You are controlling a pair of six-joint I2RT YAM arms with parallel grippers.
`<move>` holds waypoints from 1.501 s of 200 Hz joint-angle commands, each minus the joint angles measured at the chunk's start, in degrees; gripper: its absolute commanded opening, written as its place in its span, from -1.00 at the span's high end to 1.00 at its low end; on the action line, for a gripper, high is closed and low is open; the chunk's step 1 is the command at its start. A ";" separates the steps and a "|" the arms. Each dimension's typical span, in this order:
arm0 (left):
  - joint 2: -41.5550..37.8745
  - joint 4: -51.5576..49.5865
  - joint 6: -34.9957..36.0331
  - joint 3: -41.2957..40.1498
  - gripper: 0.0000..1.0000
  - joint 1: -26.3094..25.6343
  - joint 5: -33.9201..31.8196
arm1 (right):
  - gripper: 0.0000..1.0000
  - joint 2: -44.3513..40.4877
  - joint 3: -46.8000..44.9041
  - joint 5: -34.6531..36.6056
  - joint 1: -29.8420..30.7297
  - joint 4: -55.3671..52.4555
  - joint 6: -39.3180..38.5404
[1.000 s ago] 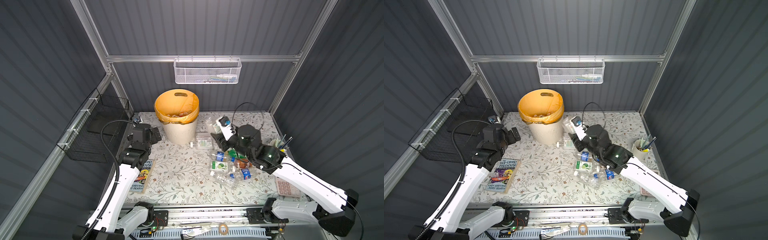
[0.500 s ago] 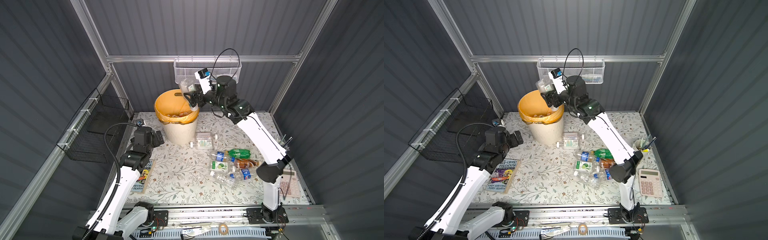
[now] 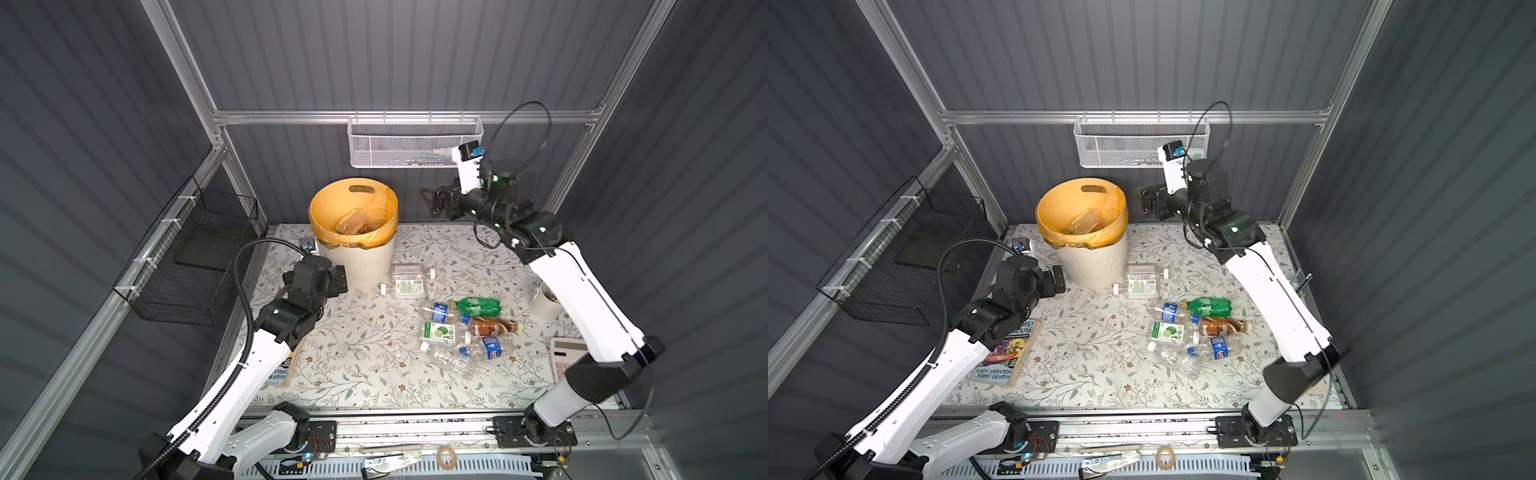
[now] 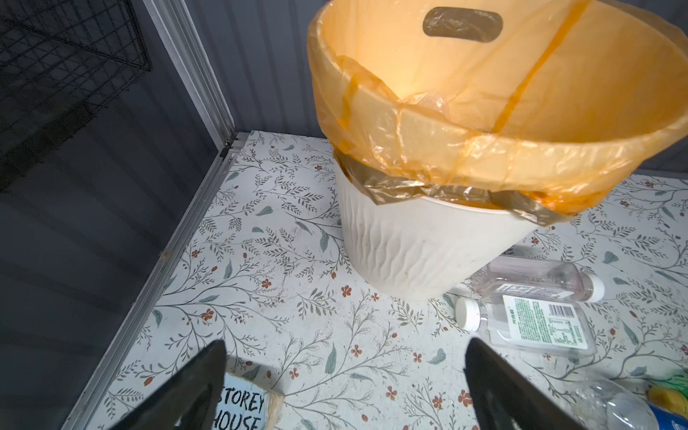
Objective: Throw the plastic bottles in the bin
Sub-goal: Pick up the plastic bottle from the bottom-center of the table.
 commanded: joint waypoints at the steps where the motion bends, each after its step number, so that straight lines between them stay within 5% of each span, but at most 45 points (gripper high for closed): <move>1: 0.67 1.28 2.62 1.23 -1.00 -3.23 -1.83 | -0.98 -5.36 -12.61 3.01 -2.34 5.51 2.21; 67: 12.57 4.11 11.08 4.43 -0.99 -23.80 -5.36 | -0.98 -27.01 -50.21 -1.35 -17.73 13.77 14.72; 102: 20.00 7.37 18.84 5.91 -1.00 -30.76 5.28 | -0.98 -34.06 -60.22 -5.63 -26.86 14.34 18.05; 133: 28.67 5.20 27.42 10.22 -0.99 -34.89 12.86 | -0.98 -36.25 -63.77 -9.10 -30.81 13.49 18.80; 185: 44.98 -5.08 38.25 22.61 -0.97 -42.57 16.28 | -0.98 -36.15 -66.07 -9.80 -32.18 13.94 20.43; 300: 56.83 -12.20 43.04 26.26 -0.63 -44.43 21.71 | -0.98 -36.28 -67.35 -9.18 -33.49 14.25 21.58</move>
